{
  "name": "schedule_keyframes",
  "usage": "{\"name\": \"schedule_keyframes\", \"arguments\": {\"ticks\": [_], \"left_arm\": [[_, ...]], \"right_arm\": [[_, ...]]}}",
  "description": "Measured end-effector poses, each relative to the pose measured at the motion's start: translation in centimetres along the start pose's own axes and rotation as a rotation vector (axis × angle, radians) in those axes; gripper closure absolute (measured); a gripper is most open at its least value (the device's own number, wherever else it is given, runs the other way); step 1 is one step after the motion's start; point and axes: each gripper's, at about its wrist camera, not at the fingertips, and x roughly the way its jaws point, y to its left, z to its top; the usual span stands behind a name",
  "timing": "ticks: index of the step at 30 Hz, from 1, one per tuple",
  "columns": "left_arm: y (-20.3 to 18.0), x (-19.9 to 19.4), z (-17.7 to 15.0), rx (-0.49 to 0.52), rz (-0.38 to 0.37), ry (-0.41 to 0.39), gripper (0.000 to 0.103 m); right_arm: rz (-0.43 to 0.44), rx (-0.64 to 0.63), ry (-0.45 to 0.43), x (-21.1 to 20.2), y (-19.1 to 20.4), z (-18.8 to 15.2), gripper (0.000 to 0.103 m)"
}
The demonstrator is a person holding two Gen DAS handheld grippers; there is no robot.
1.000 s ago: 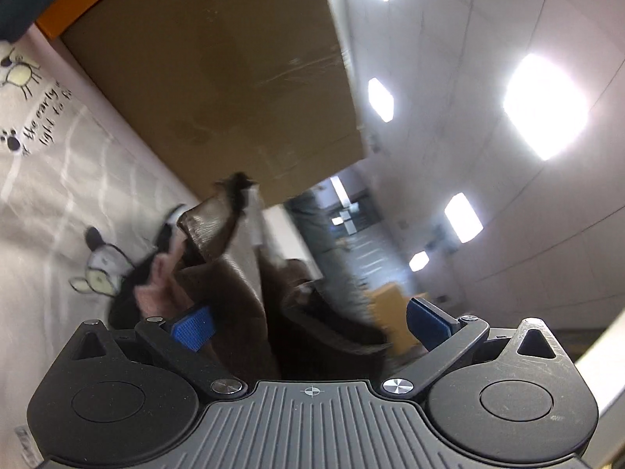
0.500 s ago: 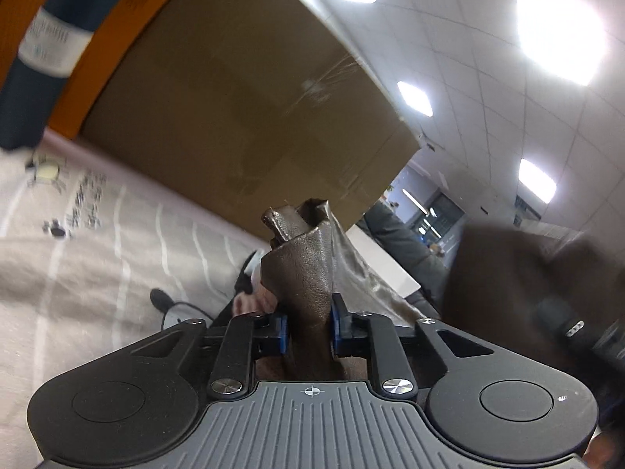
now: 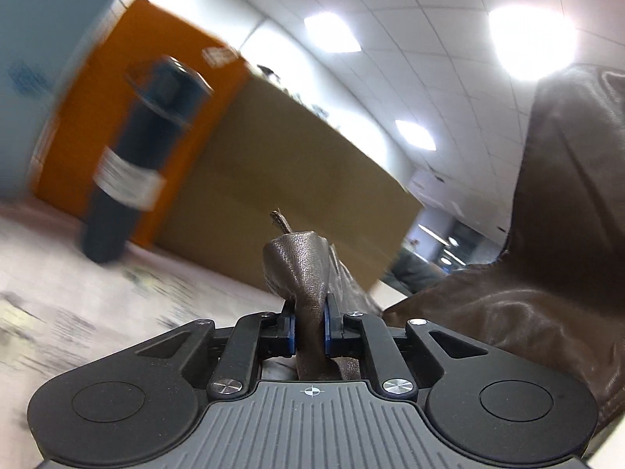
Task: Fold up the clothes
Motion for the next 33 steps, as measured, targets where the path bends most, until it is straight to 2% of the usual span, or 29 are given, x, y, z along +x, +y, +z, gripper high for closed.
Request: {"name": "schedule_keyframes", "arguments": {"ticks": [2,8,11,13,16,20,23,25,26,28,29,31,33], "left_arm": [[1.7,-2.2,1.1,0.024,0.052,-0.034,0.092],[6.9,-12.0,4.3,0.109,0.317,-0.191,0.092],[8.2,-16.1,4.9,0.167,0.449,-0.247,0.092],[8.8,-19.0,4.4,0.185,0.5,-0.23,0.092],[10.4,-22.0,2.8,0.138,0.52,-0.111,0.091],[10.9,-23.4,2.1,0.155,0.588,-0.081,0.09],[11.2,-24.3,1.6,0.172,0.643,-0.066,0.083],[11.5,-25.0,1.3,0.184,0.679,-0.057,0.072],[11.6,-25.3,1.2,0.19,0.697,-0.052,0.067],[11.8,-25.9,0.9,0.201,0.733,-0.042,0.046],[11.9,-26.3,0.7,0.207,0.751,-0.037,0.044],[12.1,-26.9,0.4,0.218,0.787,-0.027,0.031],[12.3,-27.3,1.2,0.235,0.771,-0.038,0.026]], "right_arm": [[0.052,0.044,0.022,0.5,1.2,-0.6,0.099],[0.209,0.181,0.126,3.7,4.7,-4.2,0.099],[0.23,0.213,0.213,4.7,5.4,-6.9,0.099],[0.213,0.245,0.301,4.7,4.7,-9.0,0.099],[0.156,0.23,0.458,3.2,2.8,-13.4,0.099],[0.028,0.16,0.695,1.9,0.6,-19.3,0.097],[-0.011,0.125,0.736,1.2,0.1,-20.1,0.092],[-0.036,0.104,0.738,0.3,0.0,-19.6,0.075],[-0.056,0.091,0.742,0.3,0.0,-19.2,0.063],[-0.098,0.066,0.739,0.4,-0.9,-18.3,0.05],[-0.118,0.053,0.735,0.3,-1.4,-17.9,0.043],[-0.155,0.028,0.729,0.3,-2.6,-17.3,0.038],[-0.163,0.027,0.722,0.7,-3.7,-17.2,0.036]]}}
